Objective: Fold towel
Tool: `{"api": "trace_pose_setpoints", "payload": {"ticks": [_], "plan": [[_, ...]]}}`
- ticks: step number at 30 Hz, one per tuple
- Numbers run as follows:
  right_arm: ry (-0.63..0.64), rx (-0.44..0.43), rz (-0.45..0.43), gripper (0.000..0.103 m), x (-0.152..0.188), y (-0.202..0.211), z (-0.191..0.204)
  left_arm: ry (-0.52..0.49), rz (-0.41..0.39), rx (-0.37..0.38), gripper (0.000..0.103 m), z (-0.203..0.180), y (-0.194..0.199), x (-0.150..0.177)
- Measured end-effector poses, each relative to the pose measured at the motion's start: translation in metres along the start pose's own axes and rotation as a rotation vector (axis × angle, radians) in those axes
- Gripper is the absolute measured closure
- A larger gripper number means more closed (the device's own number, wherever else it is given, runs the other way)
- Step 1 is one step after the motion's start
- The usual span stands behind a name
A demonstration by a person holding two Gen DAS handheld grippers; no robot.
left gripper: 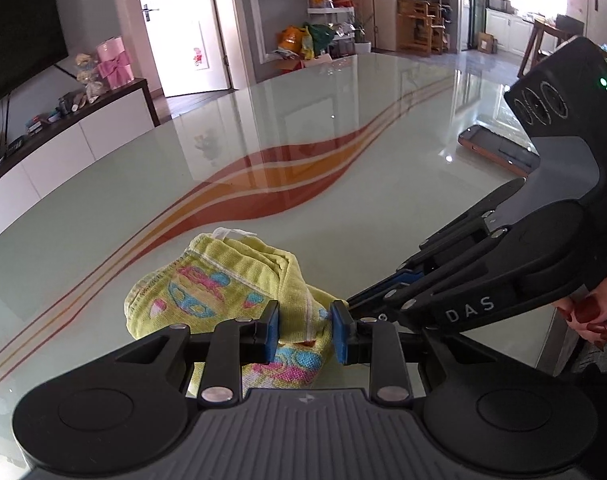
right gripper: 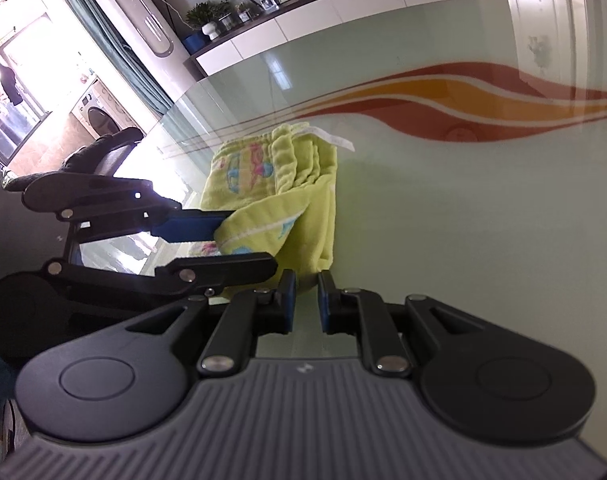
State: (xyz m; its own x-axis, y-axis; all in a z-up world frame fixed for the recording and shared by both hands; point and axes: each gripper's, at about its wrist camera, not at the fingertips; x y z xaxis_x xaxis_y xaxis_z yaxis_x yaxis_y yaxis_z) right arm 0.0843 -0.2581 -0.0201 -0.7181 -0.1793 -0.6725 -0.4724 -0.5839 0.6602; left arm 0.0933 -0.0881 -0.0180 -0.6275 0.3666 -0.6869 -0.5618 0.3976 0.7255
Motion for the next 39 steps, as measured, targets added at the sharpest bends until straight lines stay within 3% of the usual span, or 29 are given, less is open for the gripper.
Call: {"api": "trace_pose_setpoints", "payload": {"ticks": [9,17,25,28,31,39], "plan": [[0.015,0.031,-0.045,0.090,-0.003,0.009,0.005,-0.007,0.047,0.011,0.070,0.004,-0.012,0.002],[-0.006,0.057,-0.090,0.090,-0.005,0.018,-0.001,0.045,-0.015,0.057,0.062,0.002,0.008,-0.001],[0.024,-0.092,-0.170,0.090,-0.022,0.017,0.017,0.064,-0.041,-0.018,0.050,0.018,0.035,0.013],[0.058,-0.122,-0.146,0.090,-0.029,0.001,0.028,0.064,-0.038,-0.060,0.048,0.028,0.039,0.014],[0.076,-0.129,-0.108,0.090,-0.033,-0.016,0.034,0.066,-0.015,-0.053,0.048,0.035,0.039,0.016],[0.065,-0.039,-0.042,0.090,-0.022,-0.025,0.019,0.031,0.016,0.014,0.048,0.027,0.024,0.016]]}}
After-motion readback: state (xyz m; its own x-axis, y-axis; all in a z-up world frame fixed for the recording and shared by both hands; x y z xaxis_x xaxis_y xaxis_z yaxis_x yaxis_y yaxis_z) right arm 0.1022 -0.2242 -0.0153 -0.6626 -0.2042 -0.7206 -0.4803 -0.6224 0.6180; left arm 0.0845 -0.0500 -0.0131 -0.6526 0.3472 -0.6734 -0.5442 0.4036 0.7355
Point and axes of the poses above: each gripper's, at about its wrist camera, not at the fingertips, and y roughly against the way its jaws point, z to its left, x to its underside, and after that the axes turned 12 degrees about y, right-handed
